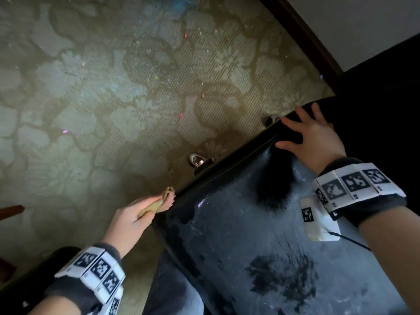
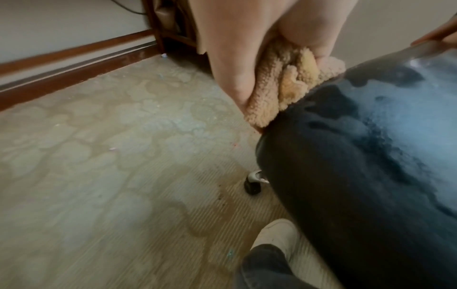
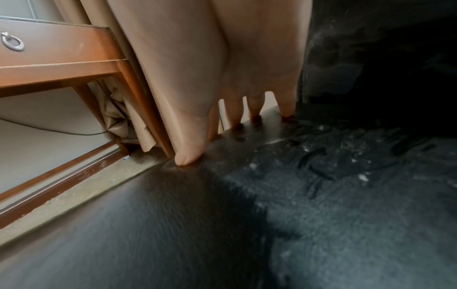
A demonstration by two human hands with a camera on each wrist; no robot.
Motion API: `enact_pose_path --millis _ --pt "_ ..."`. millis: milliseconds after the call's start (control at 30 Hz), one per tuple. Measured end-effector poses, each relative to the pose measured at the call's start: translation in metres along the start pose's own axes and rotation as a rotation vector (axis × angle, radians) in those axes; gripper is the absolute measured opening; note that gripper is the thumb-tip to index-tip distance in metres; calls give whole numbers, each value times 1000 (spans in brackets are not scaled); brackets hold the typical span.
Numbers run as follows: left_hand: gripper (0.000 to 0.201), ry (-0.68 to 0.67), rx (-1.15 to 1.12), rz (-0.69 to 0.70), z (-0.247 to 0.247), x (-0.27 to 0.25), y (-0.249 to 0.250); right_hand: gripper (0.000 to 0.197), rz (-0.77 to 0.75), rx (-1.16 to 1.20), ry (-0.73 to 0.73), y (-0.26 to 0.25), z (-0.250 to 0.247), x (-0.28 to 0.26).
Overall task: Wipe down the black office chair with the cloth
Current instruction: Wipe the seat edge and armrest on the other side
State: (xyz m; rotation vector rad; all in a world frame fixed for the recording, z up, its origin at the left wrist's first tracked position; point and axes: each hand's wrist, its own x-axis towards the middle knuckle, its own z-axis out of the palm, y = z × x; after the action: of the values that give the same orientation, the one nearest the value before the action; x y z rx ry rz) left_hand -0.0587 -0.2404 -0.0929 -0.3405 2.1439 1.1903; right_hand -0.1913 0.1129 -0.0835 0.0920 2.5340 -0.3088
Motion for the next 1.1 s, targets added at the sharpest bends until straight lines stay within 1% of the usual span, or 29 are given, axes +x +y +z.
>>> enact_pose_path --millis 67,100,133,200,233,300,333,367,433,533,633,667,767,800,833,867,967,1000,1033,1100 --pt "83 -9 33 -60 -8 -13 -9 61 -3 -1 0 0 1 0" --pt "81 2 51 -24 -9 -16 -8 61 -3 1 2 0 1 0" --pt "76 21 65 62 -8 -16 -3 61 -2 1 6 0 1 0" --pt "62 33 117 289 4 -6 15 61 -5 -1 14 0 2 0" --pt "56 6 166 398 14 2 27 61 -6 -1 17 0 2 -1" --pt "53 -102 295 583 37 14 45 61 -4 -8 18 1 1 0" --pt "54 -153 355 635 47 15 48 61 -6 -14 11 0 1 -1" --pt "55 -172 405 660 51 14 46 61 -10 -15 2 0 1 -1" --pt "55 -170 447 652 48 10 34 61 -12 -15 -2 2 0 0" --pt "53 -172 477 644 32 -3 14 61 -13 -16 -13 1 0 0" --pt "50 -187 458 555 14 -25 -10 61 -11 -11 -11 0 -1 -1" --pt "53 -189 452 518 9 -35 -22 61 -14 -14 -12 0 0 -2" --pt "87 -274 411 393 -8 -63 -53 61 -15 -4 -12 -1 -1 -1" --pt "92 -288 379 345 -14 -67 -56 61 -12 -3 -13 -1 -1 -1" --pt "91 -273 324 301 -19 -66 -55 61 -11 -2 -12 -1 -2 -1" --pt "84 -214 266 287 -22 -60 -49 61 -8 0 -13 -2 -2 -1" --pt "58 74 149 327 -20 -5 -10 61 -7 0 -12 -2 -1 -2" --pt "55 110 89 310 -14 15 5 61 -5 -2 -13 -2 -1 -3" --pt "52 99 39 272 -5 30 18 61 -1 -5 -14 -3 -1 -3" --pt "46 2 2 103 15 42 28 61 -3 -12 -23 -4 -2 -4"
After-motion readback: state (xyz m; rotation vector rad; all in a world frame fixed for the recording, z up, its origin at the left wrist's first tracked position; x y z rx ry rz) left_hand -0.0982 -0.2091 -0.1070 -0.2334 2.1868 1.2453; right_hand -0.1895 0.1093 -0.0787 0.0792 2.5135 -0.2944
